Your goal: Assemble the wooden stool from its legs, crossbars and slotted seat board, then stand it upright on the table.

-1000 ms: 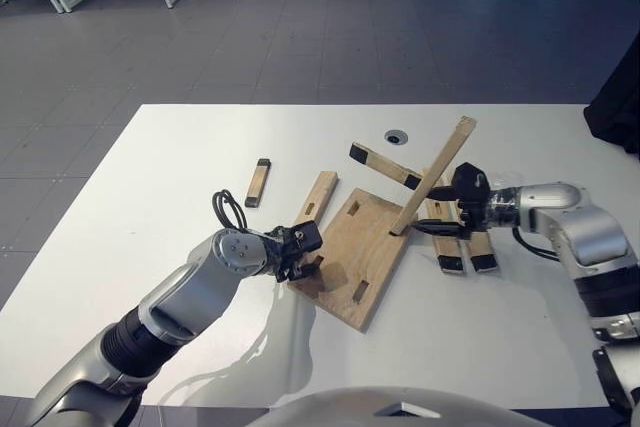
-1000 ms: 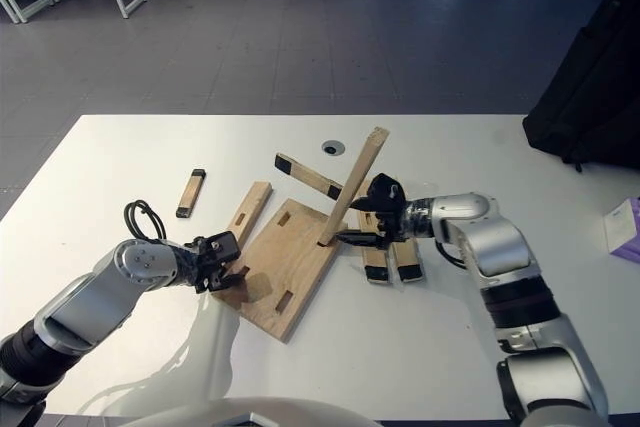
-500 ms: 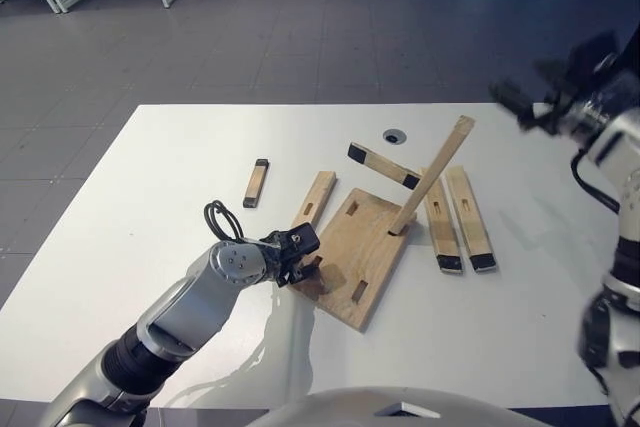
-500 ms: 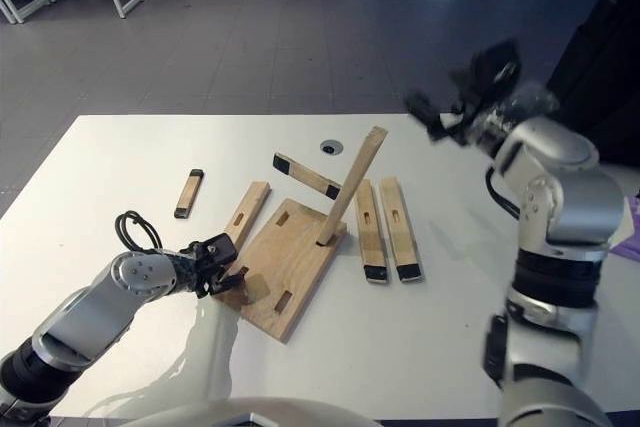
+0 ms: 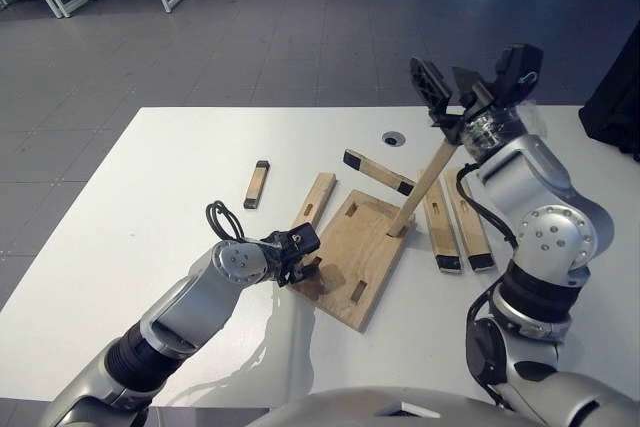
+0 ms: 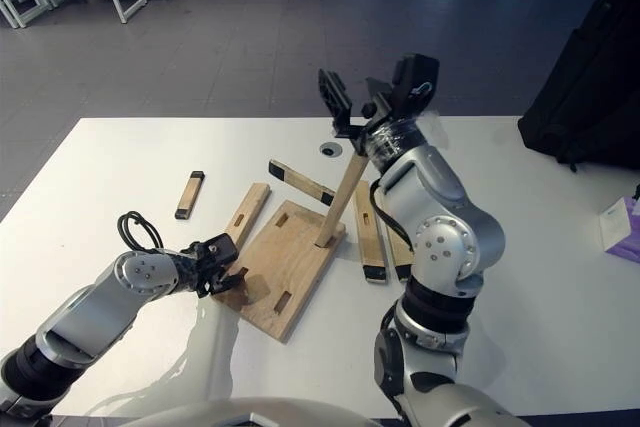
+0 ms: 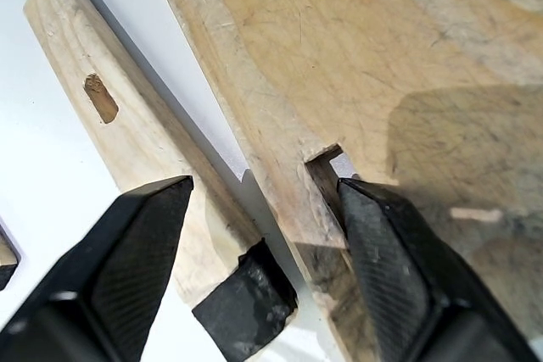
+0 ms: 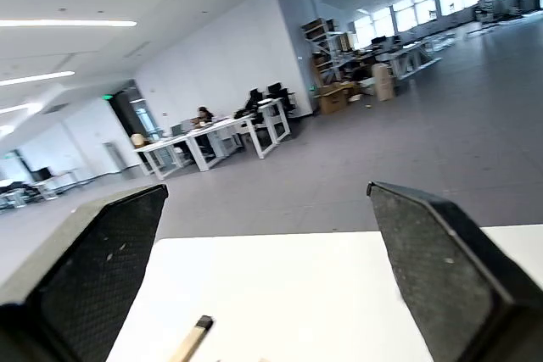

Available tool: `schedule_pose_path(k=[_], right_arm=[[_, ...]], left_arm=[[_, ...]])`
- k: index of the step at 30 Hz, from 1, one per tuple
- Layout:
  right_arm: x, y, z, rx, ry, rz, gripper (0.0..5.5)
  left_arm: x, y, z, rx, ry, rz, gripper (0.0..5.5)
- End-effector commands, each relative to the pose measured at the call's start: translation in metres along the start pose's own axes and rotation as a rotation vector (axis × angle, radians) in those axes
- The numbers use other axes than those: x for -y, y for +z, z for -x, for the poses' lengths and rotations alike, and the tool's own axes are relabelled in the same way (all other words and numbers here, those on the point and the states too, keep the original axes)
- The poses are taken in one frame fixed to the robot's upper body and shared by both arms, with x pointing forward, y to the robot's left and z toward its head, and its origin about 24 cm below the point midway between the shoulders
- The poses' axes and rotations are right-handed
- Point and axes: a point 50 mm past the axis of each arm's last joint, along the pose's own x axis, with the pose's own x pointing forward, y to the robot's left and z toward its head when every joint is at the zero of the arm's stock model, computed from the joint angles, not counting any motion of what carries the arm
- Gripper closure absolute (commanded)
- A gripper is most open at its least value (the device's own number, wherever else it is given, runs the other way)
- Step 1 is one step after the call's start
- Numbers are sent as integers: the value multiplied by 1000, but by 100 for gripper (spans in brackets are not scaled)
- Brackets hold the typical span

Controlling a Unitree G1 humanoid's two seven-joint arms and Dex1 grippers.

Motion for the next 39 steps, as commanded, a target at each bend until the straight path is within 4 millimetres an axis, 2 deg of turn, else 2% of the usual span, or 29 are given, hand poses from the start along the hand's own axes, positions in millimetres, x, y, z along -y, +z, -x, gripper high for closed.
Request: schedule_pose_path(k=[1, 5, 6, 8, 10, 11, 13, 15, 18, 20, 22, 25, 33, 36, 39], right_arm=[[25, -21, -5, -158, -94, -44, 115], [43, 46, -7, 60, -155, 19, 115], [45, 56, -6, 95, -164, 29, 115], [49, 71, 1, 146, -194, 56, 115], [59, 72, 14, 155, -256, 73, 115], [69, 64, 26, 120, -318, 96, 115], [93, 31, 57, -10, -446, 130, 115], [109, -1, 86, -130, -521, 86, 115], [118, -38, 120, -299, -556, 82, 115], [116, -60, 135, -417, -534, 108, 115], [116, -74, 141, -485, -511, 132, 115], [114, -91, 144, -551, -476, 159, 115], [124, -118, 149, -659, -427, 256, 115], [126, -125, 151, -682, -421, 295, 172], [125, -128, 151, -678, -414, 284, 231]], left_arm=[[20, -13, -12, -59, -99, 60, 233], [18, -12, -11, -50, -89, 68, 233], [17, -11, -10, -46, -85, 73, 233], [13, -7, -7, -28, -74, 88, 233], [4, -2, -3, -9, -49, 103, 233], [-2, 2, 0, 3, -29, 112, 233], [-15, 9, 10, 33, 14, 134, 233], [-24, 16, 20, 69, 32, 165, 233], [-33, 28, 33, 140, 24, 237, 233], [-38, 35, 41, 200, 14, 312, 233], [-43, 35, 45, 211, 29, 347, 233], [-53, 22, 46, 162, 94, 363, 233], [-57, -6, 38, 83, 157, 392, 233], [-51, -22, 36, 30, 132, 378, 233], [-36, -36, 34, -14, 59, 341, 233]])
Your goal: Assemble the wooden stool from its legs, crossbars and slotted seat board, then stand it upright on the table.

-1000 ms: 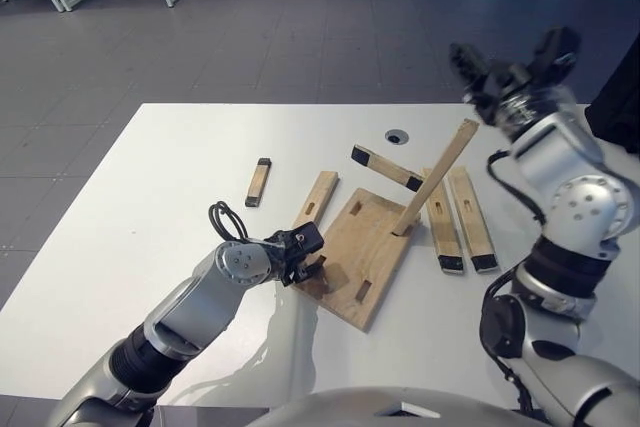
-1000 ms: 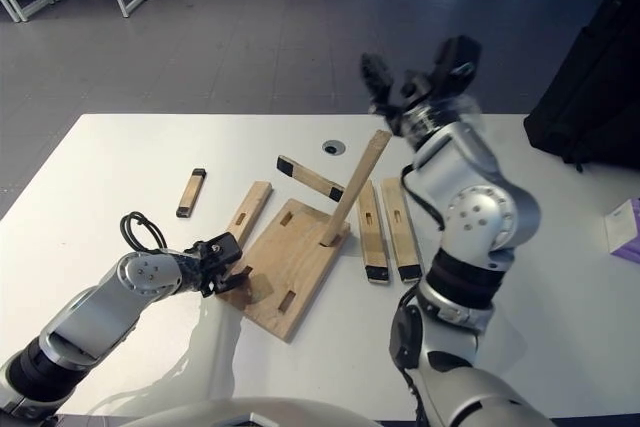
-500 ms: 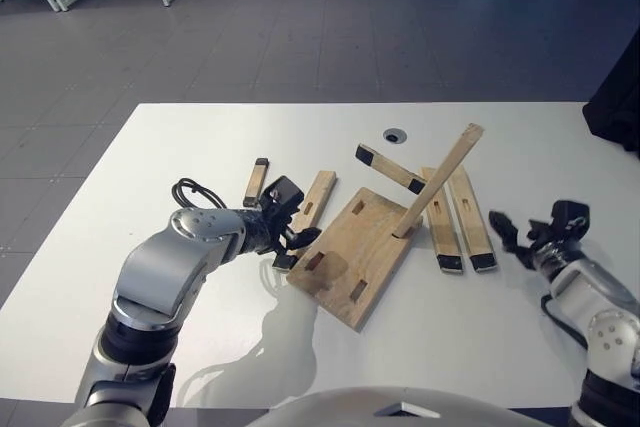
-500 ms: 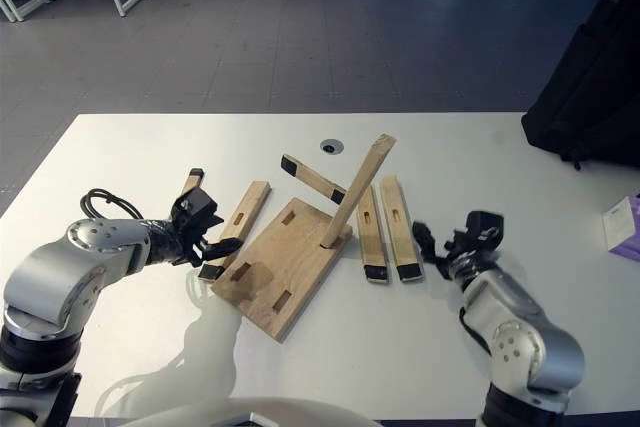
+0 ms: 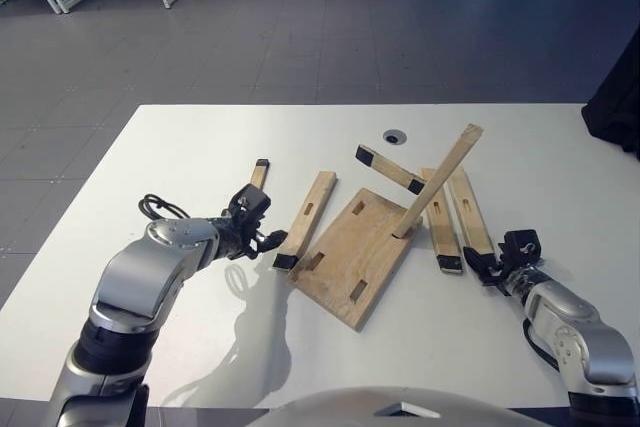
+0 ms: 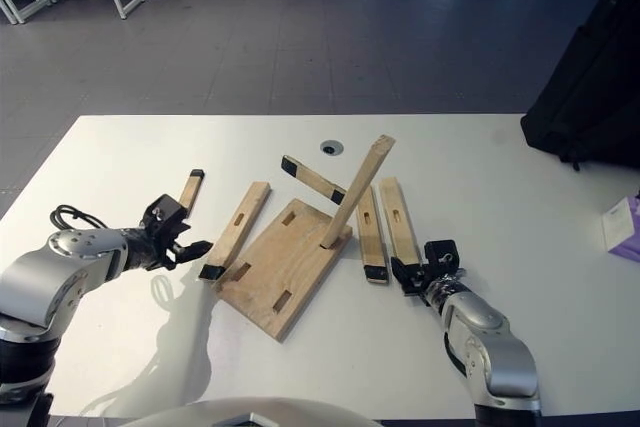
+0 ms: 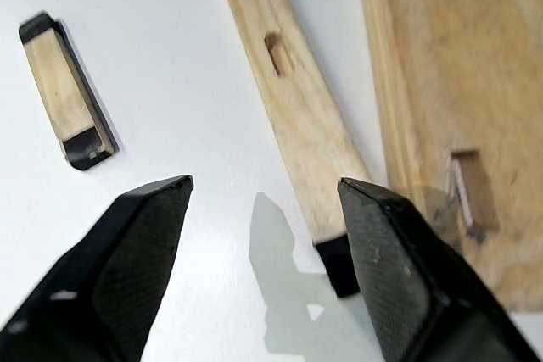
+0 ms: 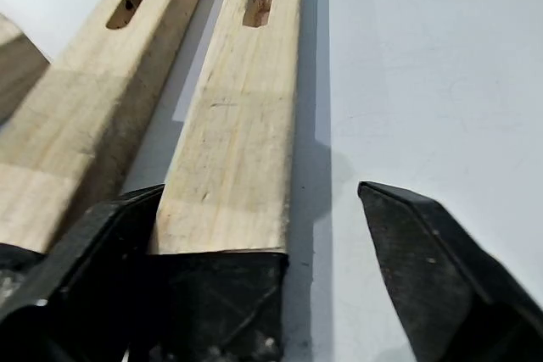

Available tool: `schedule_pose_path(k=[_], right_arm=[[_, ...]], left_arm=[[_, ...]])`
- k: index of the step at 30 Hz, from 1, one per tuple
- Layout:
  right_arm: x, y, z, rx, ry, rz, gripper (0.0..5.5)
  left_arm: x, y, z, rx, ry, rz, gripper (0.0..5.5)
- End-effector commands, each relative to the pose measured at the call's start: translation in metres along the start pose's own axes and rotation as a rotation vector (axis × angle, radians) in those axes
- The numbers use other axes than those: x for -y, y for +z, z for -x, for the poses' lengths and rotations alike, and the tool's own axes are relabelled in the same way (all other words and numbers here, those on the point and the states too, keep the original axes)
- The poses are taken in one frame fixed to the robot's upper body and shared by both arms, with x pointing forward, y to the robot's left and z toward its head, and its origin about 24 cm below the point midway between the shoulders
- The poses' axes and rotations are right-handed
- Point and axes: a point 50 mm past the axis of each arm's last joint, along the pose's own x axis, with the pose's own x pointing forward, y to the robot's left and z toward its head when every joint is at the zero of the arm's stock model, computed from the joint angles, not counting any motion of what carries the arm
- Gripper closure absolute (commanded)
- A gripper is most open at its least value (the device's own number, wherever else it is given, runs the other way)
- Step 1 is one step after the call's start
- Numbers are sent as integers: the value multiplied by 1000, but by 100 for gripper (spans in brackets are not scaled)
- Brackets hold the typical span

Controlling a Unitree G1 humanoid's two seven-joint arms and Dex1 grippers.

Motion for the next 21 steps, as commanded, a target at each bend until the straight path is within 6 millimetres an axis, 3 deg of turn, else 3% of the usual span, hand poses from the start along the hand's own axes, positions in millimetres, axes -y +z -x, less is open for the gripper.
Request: schedule_pose_path(k=[1, 6, 12, 17, 21], right_arm=[[-3, -13, -2, -50, 14, -16, 250], [-2, -8, -5, -37, 24, -22, 347], [-3, 7, -11, -9, 46, -14, 349], [1, 19, -13, 28, 29, -25, 349], [32, 58, -11, 151, -90, -40, 349]], left_arm=[[8, -19, 1, -57, -59, -46, 233], [10, -30, 2, -92, -69, -85, 233], [24, -41, -17, -130, -116, -158, 233], [35, -38, -29, -111, -147, -187, 233], [82, -28, -13, -102, -378, -221, 233]])
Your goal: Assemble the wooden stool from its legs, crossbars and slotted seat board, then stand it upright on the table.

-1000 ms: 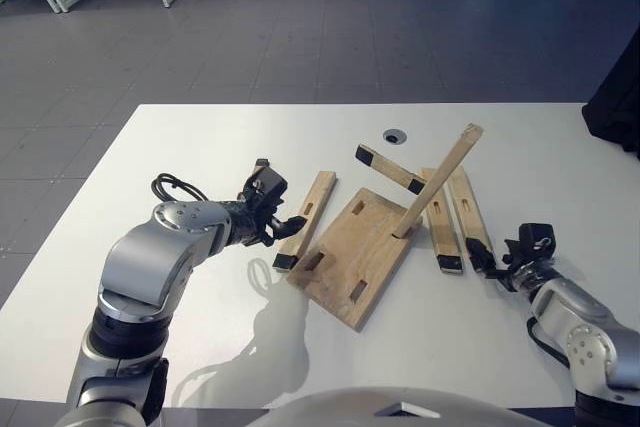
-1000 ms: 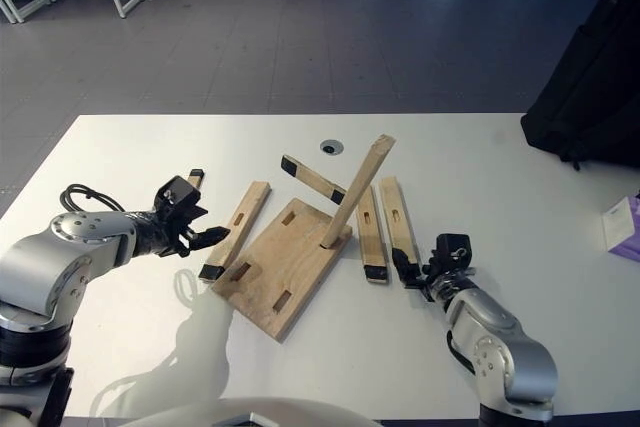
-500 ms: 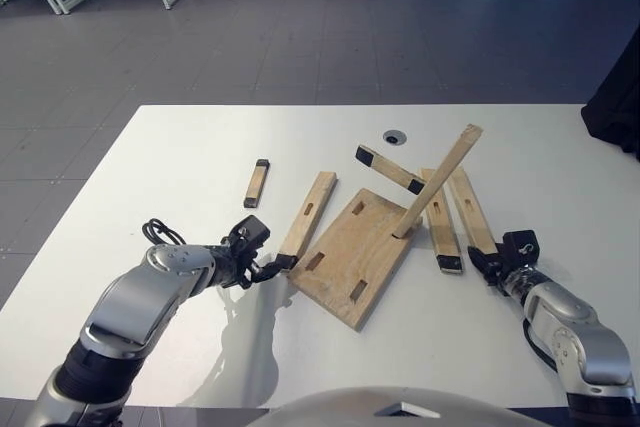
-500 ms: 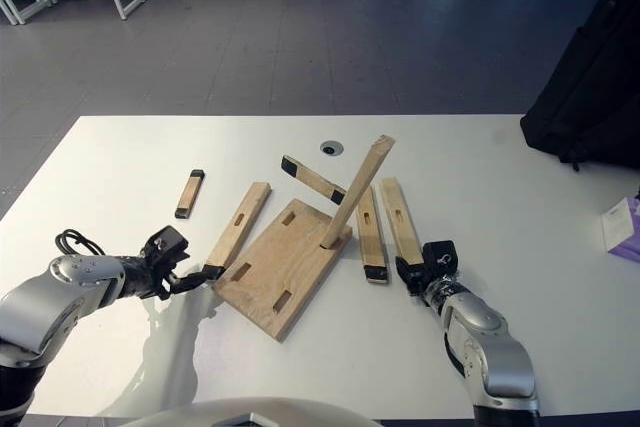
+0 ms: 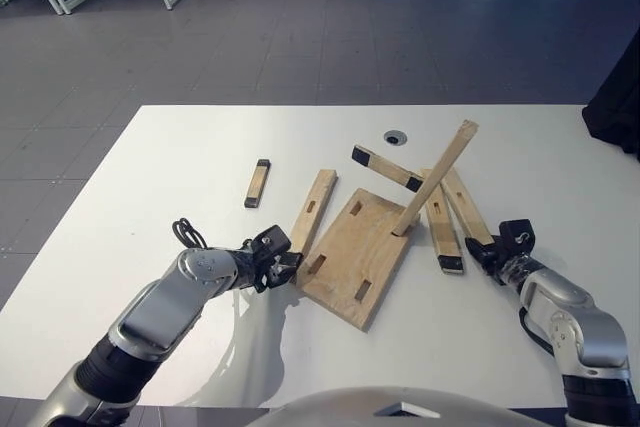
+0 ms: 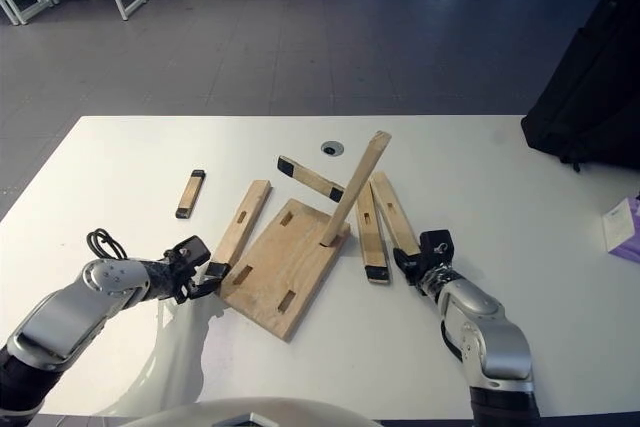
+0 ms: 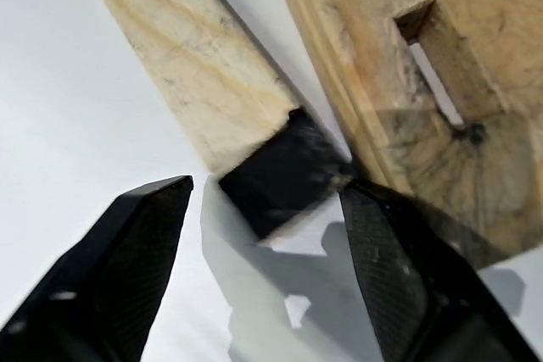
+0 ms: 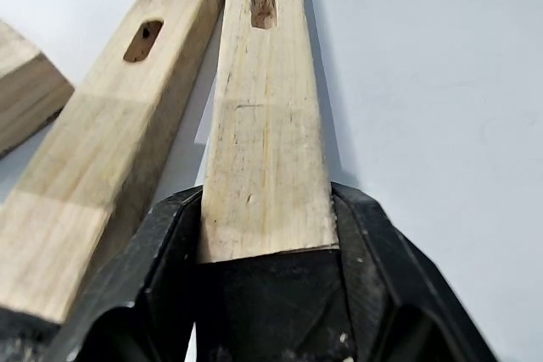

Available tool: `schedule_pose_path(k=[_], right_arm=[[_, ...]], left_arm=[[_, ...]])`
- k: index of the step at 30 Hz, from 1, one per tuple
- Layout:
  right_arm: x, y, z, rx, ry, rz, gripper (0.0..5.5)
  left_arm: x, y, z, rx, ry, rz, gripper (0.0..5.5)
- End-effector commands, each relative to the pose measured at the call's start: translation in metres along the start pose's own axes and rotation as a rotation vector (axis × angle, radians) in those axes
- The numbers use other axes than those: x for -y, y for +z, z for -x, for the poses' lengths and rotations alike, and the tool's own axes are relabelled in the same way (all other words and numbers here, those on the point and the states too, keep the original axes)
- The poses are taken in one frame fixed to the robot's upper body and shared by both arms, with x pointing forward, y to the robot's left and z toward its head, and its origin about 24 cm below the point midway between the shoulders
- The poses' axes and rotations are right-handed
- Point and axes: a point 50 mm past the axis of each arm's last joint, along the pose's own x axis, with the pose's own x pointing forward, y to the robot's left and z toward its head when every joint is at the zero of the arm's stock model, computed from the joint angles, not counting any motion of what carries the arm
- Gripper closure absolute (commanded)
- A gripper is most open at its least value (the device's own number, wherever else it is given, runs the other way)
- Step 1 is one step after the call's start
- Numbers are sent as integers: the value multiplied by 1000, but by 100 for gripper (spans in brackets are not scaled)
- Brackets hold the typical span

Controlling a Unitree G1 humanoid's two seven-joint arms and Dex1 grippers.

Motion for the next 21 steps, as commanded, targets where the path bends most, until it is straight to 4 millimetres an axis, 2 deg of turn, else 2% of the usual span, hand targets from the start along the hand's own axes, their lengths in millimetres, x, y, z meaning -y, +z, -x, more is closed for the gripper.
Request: schedule_pose_path(k=[1, 4, 6, 7, 10, 13, 16, 18, 21], right_arm=[[25, 44, -1, 135, -94, -5, 349], [28, 64, -2, 193, -101, -11, 349], [25, 73, 0, 228, -88, -7, 349], [21, 83, 3, 270, -52, -8, 349], [-10, 136, 26, 478, 237, -6, 349], [-45, 175, 58, 599, 620, 11, 349], [-70, 183, 77, 589, 925, -6, 349], [-86, 173, 78, 509, 1062, -20, 349], [-105, 162, 76, 428, 1167, -45, 349]], left_arm=[[43, 8, -2, -8, -199, 18, 233], [44, 13, -2, -10, -175, 43, 233], [36, 10, 4, -23, -158, 57, 233], [30, 15, 11, 20, -179, 89, 233], [2, 59, 51, 405, -370, 202, 233], [-18, 86, 84, 730, -612, 233, 233], [-30, 98, 97, 910, -775, 288, 233], [-37, 100, 98, 981, -859, 346, 233], [-43, 103, 95, 1012, -890, 385, 233]])
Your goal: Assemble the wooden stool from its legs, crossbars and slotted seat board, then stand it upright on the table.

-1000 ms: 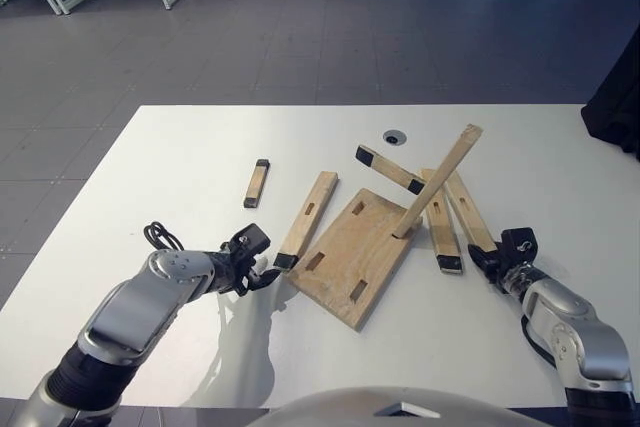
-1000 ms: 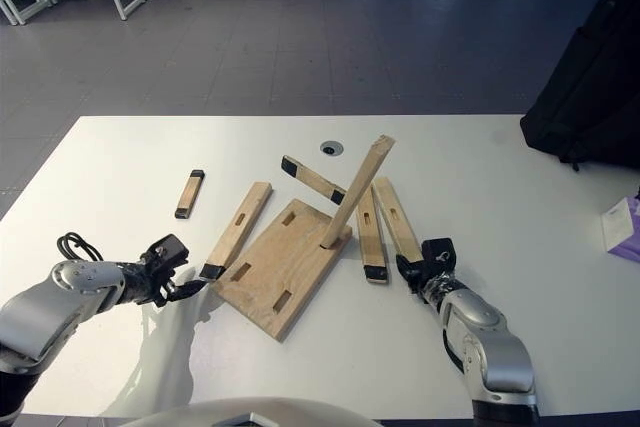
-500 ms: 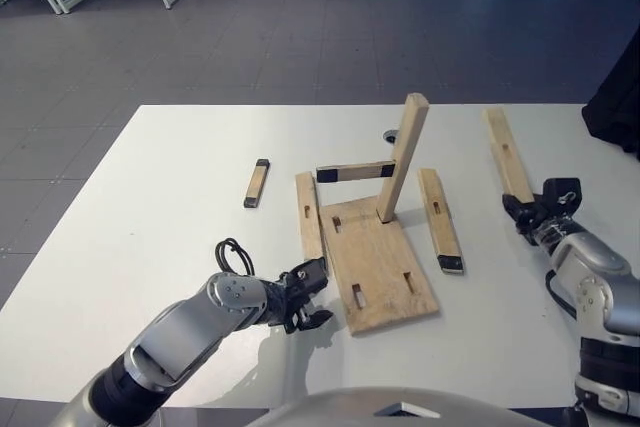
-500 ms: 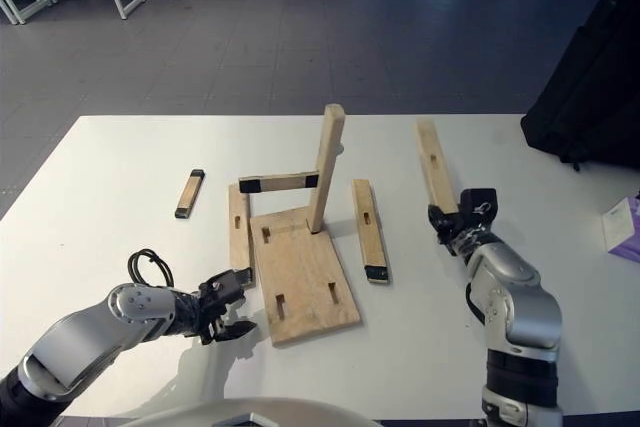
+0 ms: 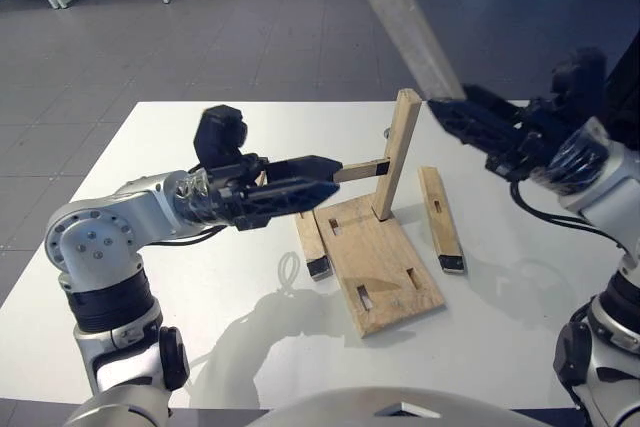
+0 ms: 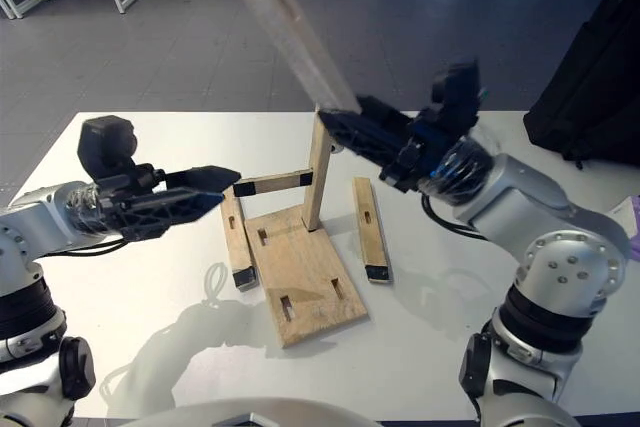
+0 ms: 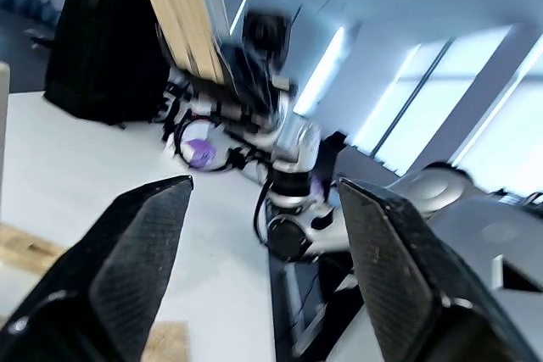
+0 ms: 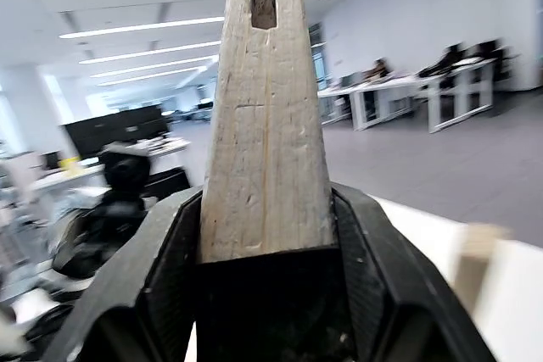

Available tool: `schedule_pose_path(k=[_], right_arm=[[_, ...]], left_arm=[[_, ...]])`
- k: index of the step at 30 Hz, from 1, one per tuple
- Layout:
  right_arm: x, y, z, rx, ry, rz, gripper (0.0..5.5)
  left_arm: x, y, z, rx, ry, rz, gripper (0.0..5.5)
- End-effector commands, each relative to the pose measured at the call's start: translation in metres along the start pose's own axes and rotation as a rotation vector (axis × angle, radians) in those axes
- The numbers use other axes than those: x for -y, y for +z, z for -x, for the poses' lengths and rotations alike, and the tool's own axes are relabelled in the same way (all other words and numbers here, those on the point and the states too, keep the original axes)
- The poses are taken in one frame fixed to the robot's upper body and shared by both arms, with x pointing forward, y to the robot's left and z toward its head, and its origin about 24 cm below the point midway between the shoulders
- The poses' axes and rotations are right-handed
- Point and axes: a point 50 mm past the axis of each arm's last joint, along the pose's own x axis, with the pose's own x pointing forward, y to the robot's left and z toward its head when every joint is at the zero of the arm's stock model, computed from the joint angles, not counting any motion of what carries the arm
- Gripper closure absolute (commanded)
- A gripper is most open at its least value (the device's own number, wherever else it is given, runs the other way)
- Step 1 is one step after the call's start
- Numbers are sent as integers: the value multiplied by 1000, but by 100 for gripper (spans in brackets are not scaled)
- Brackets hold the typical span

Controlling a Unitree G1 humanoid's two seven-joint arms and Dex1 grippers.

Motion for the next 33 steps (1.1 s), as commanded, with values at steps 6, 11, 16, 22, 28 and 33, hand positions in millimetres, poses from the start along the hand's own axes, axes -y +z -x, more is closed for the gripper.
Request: schedule_pose_path(k=[6, 11, 16, 22, 28, 33], right_arm=[[-24, -32, -21, -86, 165, -163, 349], [-30, -43, -20, -144, 211, -216, 349], [-36, -46, -21, -166, 263, -231, 349], [-41, -46, -23, -180, 290, -230, 349], [-36, -52, -23, -207, 275, -243, 349], [-37, -53, -24, -205, 285, -246, 349]], left_arm=[[-4, 10, -6, 74, -20, -18, 233], [-7, 9, -9, 76, -24, -17, 233], [-12, 5, -10, 53, -4, 7, 233], [-25, 2, -6, 56, 90, 25, 233], [-3, 12, -5, 125, -117, 62, 275], [0, 9, -4, 113, -141, 87, 321]])
